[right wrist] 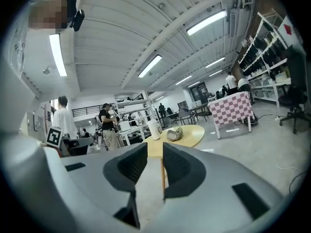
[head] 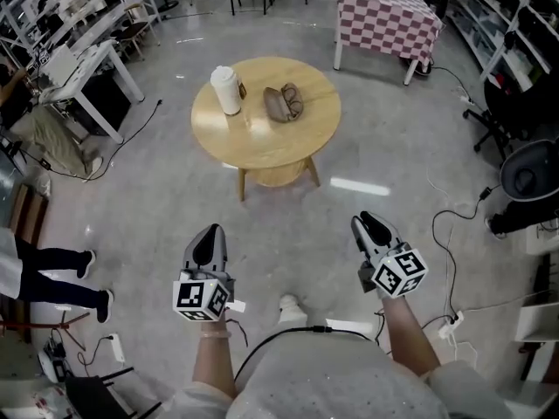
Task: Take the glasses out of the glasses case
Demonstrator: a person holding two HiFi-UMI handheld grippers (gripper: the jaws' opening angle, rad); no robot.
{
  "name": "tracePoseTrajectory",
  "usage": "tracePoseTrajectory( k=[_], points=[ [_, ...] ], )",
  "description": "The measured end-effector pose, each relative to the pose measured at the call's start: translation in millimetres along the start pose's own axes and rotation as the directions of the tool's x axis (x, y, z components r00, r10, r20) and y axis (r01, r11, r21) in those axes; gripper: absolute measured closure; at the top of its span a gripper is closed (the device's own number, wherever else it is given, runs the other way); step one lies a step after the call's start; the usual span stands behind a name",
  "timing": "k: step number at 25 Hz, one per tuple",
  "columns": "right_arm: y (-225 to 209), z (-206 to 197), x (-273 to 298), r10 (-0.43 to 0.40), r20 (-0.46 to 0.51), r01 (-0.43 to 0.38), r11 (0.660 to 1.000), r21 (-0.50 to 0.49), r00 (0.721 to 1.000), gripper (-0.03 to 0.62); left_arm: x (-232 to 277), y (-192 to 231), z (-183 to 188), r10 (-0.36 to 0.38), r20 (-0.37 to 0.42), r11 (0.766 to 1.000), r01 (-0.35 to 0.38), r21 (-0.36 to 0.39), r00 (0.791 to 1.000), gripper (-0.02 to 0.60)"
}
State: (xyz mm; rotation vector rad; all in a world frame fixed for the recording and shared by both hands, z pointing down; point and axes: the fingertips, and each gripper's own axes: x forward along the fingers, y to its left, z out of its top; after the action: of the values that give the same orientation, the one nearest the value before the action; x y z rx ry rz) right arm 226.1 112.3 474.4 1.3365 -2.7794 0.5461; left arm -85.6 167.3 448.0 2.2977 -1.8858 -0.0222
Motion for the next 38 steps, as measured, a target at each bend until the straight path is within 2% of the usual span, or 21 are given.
tracePoseTrajectory(
  k=[6, 14, 21, 24, 28, 38],
  points=[
    [10, -6, 36, -0.004, 0.01, 0.004, 1.0, 0.004, 1.0, 0.49, 22, 30, 1, -0.025, 0.006, 1.0, 0.025, 0.01, 1.0, 0.575],
    [12, -3, 55, -0.02, 0.016, 0.019, 1.0, 0.016, 1.0, 0.49, 34, 48, 0, -0.039, 0.006, 0.999, 0.039, 0.001, 0.999, 0.575],
    [7, -12, 68, -0.023, -0.008, 0.023, 0.999, 0.049, 1.0, 0.49, 33, 55, -15, -0.049, -0.046, 0.999, 0.048, -0.022, 0.998, 0.575],
    [4, -12, 85, -0.012, -0.012, 0.013, 0.999, 0.051, 1.0, 0.49, 37, 69, -17, -0.026, -0.048, 0.999, 0.025, -0.027, 0.999, 0.575],
    [3, -2, 117, 0.01, -0.009, -0.009, 0.999, 0.039, 1.0, 0.49, 53, 90, -7, 0.0, -0.032, 1.0, -0.001, -0.024, 0.999, 0.575],
    [-6, 18, 198, 0.042, -0.018, -0.041, 0.999, 0.032, 0.999, 0.49, 119, 121, 8, -0.027, -0.027, 0.999, 0.026, -0.02, 0.999, 0.575]
  ],
)
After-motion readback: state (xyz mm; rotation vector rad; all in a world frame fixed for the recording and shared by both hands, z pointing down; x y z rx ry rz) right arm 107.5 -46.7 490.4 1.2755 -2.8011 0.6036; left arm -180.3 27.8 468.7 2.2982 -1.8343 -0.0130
